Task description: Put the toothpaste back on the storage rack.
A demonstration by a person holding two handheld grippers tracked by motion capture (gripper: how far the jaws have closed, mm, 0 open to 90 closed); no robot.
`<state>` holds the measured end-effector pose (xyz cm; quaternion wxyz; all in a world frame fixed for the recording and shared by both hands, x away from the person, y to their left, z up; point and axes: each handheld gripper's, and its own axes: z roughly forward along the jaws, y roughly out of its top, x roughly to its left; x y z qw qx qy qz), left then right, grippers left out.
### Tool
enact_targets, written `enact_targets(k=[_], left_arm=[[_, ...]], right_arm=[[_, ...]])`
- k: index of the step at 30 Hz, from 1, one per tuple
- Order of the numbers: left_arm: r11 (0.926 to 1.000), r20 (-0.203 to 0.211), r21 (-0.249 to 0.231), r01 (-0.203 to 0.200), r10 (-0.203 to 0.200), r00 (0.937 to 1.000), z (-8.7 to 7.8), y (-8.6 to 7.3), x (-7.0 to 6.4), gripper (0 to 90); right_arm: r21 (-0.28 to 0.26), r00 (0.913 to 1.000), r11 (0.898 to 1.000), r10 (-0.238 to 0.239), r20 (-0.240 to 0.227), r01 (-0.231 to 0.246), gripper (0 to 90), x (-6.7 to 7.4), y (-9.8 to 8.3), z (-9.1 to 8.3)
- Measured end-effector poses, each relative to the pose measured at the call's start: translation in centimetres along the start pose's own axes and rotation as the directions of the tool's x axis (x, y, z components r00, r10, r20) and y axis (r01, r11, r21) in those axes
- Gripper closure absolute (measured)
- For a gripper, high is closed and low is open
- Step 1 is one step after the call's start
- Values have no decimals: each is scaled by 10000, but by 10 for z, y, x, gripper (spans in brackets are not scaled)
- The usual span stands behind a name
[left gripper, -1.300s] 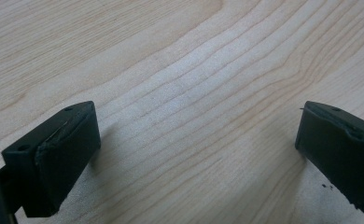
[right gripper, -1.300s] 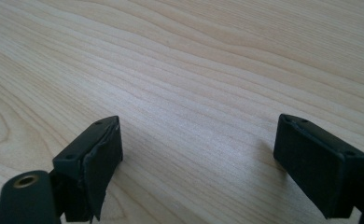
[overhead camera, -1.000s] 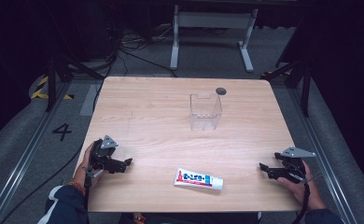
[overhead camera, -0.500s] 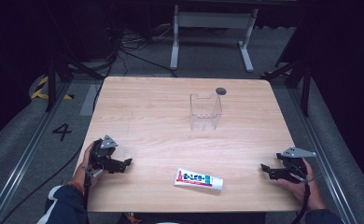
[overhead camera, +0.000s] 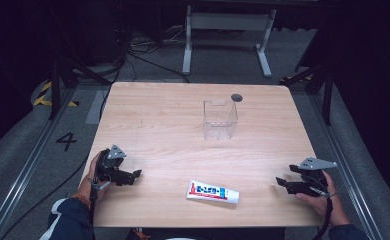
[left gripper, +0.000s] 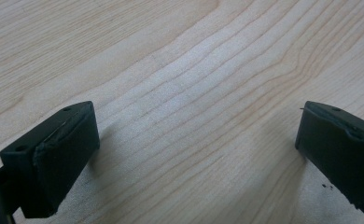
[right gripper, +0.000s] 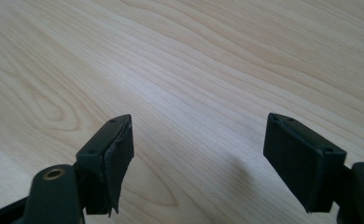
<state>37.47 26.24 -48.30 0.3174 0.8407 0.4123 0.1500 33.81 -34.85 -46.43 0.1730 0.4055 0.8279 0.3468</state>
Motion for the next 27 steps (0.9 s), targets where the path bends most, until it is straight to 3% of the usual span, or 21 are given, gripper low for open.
enact_targets(k=[16,21,23,24,27], left_arm=[[10000,6,-6,-62,62,10000,0,0,0,1],[10000,13,15,22,-22,10000,0,0,0,1],[9999,-70,-39,-157,157,9999,0,0,1,1],[10000,8,11,24,-24,10000,0,0,0,1],[10000,-36,-22,-89,89,10000,0,0,1,1]], right_arm=[[-129,9900,9942,-1076,-912,1068,251,31,30,-1],[-124,9803,9884,-1520,-1260,1516,251,44,40,1],[-120,9746,9851,-1717,-1435,1718,253,50,46,3],[-81,9718,9834,-1801,-1520,1810,253,53,48,4],[-9,9605,9763,-2129,-1791,2162,257,64,57,10]])
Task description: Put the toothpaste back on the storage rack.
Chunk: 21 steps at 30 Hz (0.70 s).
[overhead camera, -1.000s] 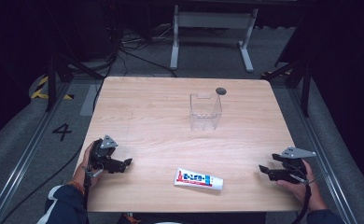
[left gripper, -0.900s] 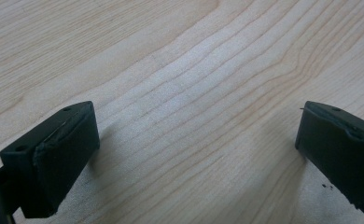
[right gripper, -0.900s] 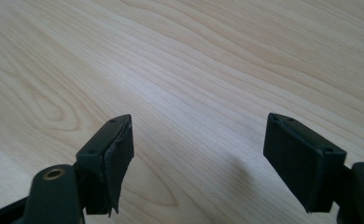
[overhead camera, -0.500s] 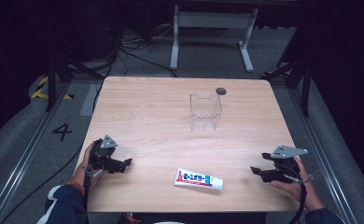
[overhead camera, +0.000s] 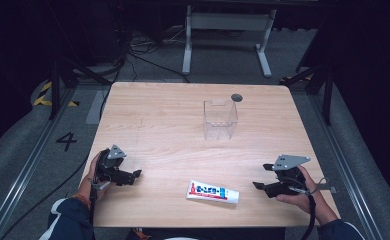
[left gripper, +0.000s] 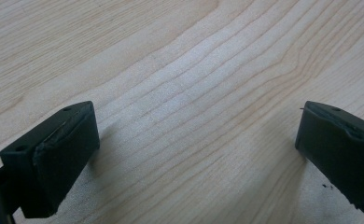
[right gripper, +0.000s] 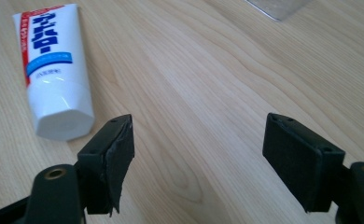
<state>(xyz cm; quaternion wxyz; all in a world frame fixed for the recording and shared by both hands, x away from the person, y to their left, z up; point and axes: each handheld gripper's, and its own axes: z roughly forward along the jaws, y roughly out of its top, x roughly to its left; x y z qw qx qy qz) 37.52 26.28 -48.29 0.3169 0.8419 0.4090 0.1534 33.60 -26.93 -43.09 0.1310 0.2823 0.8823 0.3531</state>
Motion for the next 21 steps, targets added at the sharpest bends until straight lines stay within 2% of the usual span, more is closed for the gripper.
enact_targets(k=[2,3,5,6,7,9,10,11,12,21], left_arm=[[10000,-11,-3,-37,37,10000,0,0,0,1],[9999,49,41,114,-115,9999,0,0,-1,1],[10000,-8,-4,-34,34,10000,0,0,0,1],[10000,-52,-20,-84,83,10000,0,0,1,1],[9999,54,36,99,-99,9999,0,0,-1,1],[10000,-8,-2,-36,36,10000,0,0,0,1],[10000,12,-9,20,-20,10000,0,0,0,1],[9999,17,-65,-78,78,10000,0,0,1,1],[10000,88,-22,32,-32,10000,0,-1,0,2],[10000,89,-21,39,-39,10000,0,-1,0,2]], right_arm=[[41,9996,9997,-219,-181,220,258,5,8,5],[77,9990,9994,-349,-264,351,260,8,12,8],[154,9975,9983,-547,-456,554,260,14,20,13],[196,9958,9972,-715,-575,727,260,17,25,18],[225,9945,9963,-808,-672,824,261,20,28,21],[278,9914,9943,-1000,-843,1027,264,26,35,26],[294,9896,9932,-1091,-933,1123,264,29,39,30],[317,9882,9924,-1153,-1012,1191,269,32,43,33],[346,9856,9912,-1227,-1163,1275,283,36,48,38],[829,9694,9787,-1713,-1758,1880,279,54,67,65]])
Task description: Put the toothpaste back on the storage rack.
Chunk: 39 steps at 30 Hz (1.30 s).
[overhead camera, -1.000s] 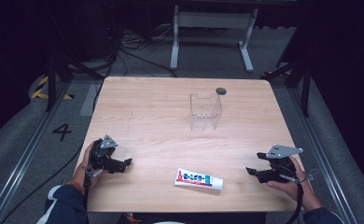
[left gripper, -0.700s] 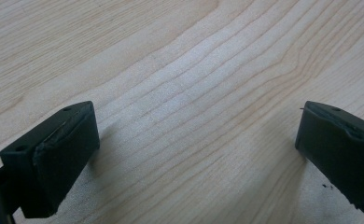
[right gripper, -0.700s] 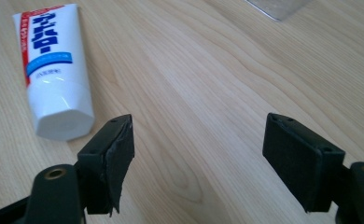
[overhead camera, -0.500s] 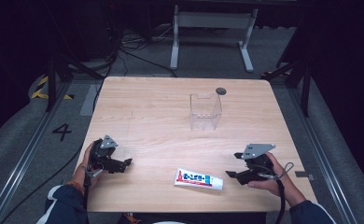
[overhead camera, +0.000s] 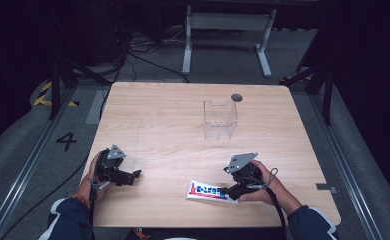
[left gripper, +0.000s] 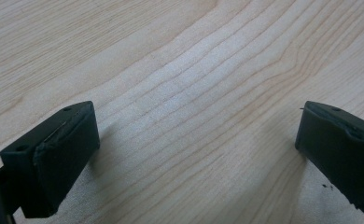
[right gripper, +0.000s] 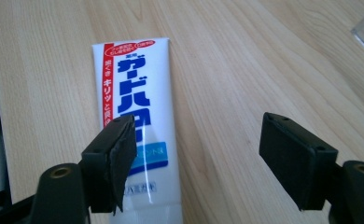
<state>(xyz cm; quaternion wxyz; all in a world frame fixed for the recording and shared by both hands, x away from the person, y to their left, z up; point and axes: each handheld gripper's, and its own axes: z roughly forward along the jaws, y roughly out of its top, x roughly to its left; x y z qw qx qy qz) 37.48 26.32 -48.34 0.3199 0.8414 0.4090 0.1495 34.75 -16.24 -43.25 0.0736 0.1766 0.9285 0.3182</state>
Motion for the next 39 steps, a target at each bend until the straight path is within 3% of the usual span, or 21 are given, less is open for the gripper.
enact_targets(k=[6,16,25,30,37,39], left_arm=[[10000,-2,-5,1,-1,10000,0,0,0,2],[10000,0,1,0,0,10000,0,0,0,2],[10000,-1,1,-3,3,10000,0,0,0,2],[10000,3,2,-1,1,10000,0,0,0,2],[10000,9,-5,-17,17,10000,0,0,0,2],[10000,16,-3,-24,24,10000,0,0,0,2]], right_arm=[[254,9986,9988,-401,-346,410,285,8,13,14],[508,9944,9962,-670,-811,713,282,16,22,28],[1233,9881,9830,-1258,-890,1362,317,26,31,47],[1636,9866,9751,-1367,-894,1499,345,31,36,56],[1797,9884,9748,-1157,-980,1319,368,32,43,61],[1939,9864,9704,-1255,-1059,1443,396,32,43,60]])
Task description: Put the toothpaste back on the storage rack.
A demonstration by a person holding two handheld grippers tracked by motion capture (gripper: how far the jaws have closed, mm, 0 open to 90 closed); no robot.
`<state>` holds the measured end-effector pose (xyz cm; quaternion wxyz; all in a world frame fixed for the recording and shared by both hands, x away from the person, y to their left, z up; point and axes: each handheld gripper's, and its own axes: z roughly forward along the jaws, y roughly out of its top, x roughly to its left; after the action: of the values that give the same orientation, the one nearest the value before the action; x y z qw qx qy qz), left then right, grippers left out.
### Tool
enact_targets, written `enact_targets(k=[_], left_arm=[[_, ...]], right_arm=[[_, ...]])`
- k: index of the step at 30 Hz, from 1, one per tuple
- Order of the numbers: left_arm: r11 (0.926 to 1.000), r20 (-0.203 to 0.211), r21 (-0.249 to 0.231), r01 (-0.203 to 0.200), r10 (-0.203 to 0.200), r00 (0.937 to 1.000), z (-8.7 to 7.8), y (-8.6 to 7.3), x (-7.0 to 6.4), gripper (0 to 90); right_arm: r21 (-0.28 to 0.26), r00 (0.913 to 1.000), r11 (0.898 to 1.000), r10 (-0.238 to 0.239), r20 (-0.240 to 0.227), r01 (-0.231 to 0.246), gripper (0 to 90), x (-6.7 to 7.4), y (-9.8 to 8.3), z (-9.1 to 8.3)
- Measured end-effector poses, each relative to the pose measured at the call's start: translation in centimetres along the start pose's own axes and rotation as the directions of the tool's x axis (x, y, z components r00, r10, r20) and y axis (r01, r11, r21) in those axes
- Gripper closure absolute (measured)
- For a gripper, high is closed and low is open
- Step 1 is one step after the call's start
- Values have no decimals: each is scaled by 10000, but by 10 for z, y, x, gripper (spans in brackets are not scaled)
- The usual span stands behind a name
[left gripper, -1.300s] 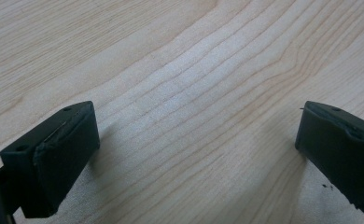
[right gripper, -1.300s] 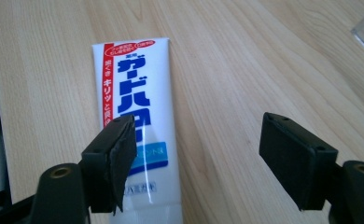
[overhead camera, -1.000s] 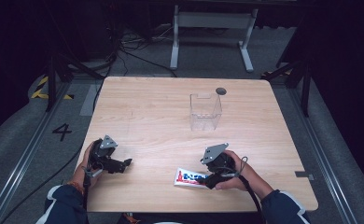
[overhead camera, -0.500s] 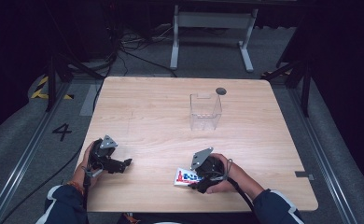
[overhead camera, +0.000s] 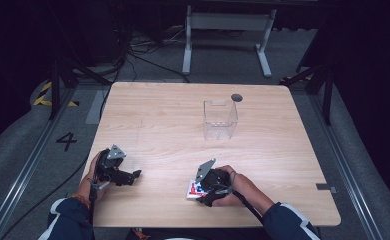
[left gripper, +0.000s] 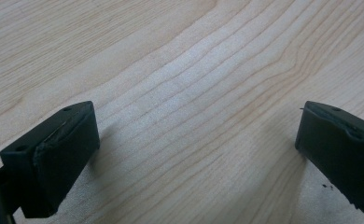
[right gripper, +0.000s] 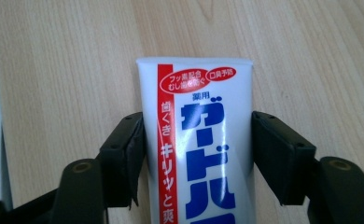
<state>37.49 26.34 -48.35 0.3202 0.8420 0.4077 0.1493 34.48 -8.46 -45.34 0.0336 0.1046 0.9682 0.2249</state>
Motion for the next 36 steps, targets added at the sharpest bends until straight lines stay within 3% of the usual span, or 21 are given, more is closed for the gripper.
enact_targets(k=[13,20,28,36], left_arm=[[10000,-1,-4,-74,74,10000,0,0,1,1],[9998,-42,-12,-177,177,9998,0,1,1,2],[9998,-33,-7,-179,179,9998,0,1,1,2],[9997,-25,-13,-247,247,9997,0,1,2,1]], right_arm=[[385,9997,9992,-60,258,50,555,4,-2,-7],[-100,9995,9998,169,279,-167,639,-1,-8,-18],[-297,9990,9989,362,275,-354,685,-6,-15,-26],[-855,9941,9918,986,446,-945,706,-12,-27,-36]])
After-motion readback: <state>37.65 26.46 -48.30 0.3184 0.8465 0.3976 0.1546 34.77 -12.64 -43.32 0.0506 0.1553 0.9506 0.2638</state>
